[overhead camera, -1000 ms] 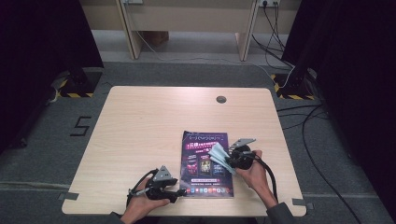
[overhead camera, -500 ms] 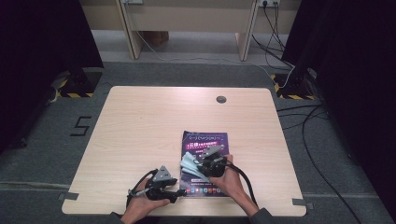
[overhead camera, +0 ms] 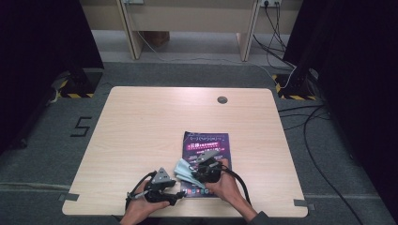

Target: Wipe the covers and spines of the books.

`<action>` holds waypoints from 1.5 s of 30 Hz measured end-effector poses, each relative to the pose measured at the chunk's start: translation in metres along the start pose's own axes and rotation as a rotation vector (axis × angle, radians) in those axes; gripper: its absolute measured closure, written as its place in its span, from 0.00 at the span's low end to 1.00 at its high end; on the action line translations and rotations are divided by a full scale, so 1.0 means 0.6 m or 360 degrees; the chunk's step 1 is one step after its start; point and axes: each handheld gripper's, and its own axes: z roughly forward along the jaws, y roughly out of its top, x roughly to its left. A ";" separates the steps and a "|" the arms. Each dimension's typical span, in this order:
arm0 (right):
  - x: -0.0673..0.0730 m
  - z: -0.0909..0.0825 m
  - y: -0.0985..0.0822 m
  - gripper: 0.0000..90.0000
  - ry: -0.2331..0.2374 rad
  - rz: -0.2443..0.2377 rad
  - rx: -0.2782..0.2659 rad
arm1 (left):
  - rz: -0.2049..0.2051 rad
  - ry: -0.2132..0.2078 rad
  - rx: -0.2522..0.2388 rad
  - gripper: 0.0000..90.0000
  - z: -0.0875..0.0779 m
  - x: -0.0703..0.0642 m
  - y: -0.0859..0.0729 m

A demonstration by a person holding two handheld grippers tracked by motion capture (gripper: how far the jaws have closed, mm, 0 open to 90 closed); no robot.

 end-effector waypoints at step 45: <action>0.037 -0.002 -0.006 0.88 -0.0006 -0.0067 0.0004 | 0.0038 0.0036 0.0025 0.43 -0.007 -0.011 -0.007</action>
